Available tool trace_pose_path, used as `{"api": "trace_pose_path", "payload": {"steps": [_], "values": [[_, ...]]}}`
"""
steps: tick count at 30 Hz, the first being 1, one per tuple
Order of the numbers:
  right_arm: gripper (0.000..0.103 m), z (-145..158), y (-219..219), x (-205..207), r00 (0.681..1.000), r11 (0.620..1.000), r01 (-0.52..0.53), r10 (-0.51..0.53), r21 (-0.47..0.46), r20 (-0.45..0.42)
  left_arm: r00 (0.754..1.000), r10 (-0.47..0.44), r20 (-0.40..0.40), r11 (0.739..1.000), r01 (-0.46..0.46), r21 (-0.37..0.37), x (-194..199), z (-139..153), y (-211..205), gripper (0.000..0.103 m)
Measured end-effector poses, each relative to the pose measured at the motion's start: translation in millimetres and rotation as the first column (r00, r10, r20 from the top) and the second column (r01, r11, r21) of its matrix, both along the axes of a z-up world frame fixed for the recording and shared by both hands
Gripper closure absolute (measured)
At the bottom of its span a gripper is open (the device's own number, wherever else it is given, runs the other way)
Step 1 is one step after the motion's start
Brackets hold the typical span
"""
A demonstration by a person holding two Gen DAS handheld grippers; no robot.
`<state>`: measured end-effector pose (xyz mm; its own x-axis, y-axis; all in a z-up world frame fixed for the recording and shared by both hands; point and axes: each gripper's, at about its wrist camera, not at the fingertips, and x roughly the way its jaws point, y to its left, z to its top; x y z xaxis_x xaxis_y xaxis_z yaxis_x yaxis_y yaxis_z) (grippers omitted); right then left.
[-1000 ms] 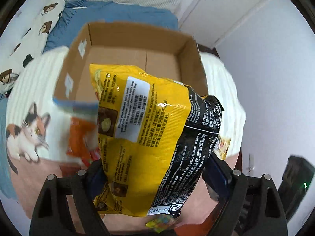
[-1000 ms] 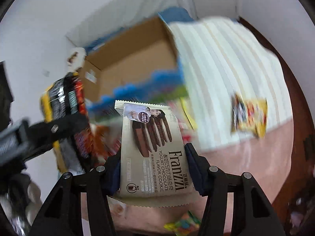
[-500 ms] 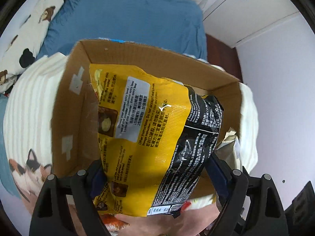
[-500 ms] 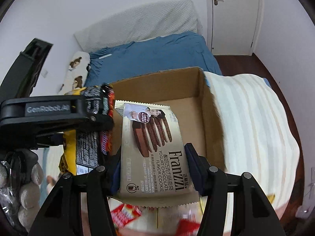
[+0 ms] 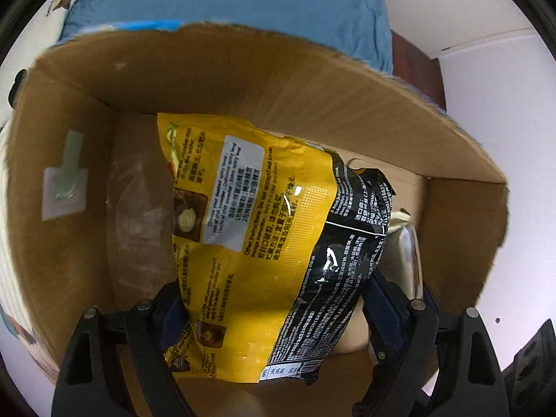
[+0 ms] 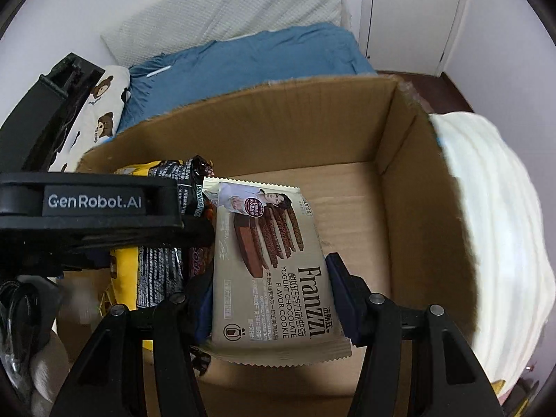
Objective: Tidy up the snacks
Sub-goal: 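Carry both packs into the cardboard box and open both tools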
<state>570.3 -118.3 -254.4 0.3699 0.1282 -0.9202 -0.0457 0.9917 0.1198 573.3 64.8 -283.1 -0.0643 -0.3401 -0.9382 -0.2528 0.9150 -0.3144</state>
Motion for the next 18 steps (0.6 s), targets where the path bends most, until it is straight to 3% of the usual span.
{"api": "trace_pose_path", "payload": {"steps": [1, 2, 4, 11, 18], "values": [[0.04, -7, 0, 6, 1.0, 1.0, 0.002, -0.002, 0.004, -0.018, 1.0, -0.013, 0.002, 1.0, 0.013, 0.01, 3, -3, -2, 0.015], [0.025, -16, 0, 12, 0.999, 1.0, 0.003, -0.003, 0.003, -0.05, 1.0, -0.025, 0.009, 0.999, 0.024, 0.04, 6, -5, -3, 0.015], [0.009, -30, -2, 22, 0.994, 1.0, 0.007, -0.006, 0.015, -0.107, 0.998, -0.05, 0.024, 0.996, 0.048, 0.08, 9, -6, -7, 0.011], [0.006, -36, -10, 27, 0.989, 0.999, 0.016, -0.01, 0.043, -0.146, 0.995, -0.058, 0.081, 0.996, 0.053, 0.072, 2, 18, -16, 0.009], [0.006, -19, -13, 20, 0.991, 0.999, 0.022, -0.018, 0.033, -0.129, 0.981, -0.084, 0.176, 0.988, 0.059, 0.142, -18, 59, -29, 0.009]]}}
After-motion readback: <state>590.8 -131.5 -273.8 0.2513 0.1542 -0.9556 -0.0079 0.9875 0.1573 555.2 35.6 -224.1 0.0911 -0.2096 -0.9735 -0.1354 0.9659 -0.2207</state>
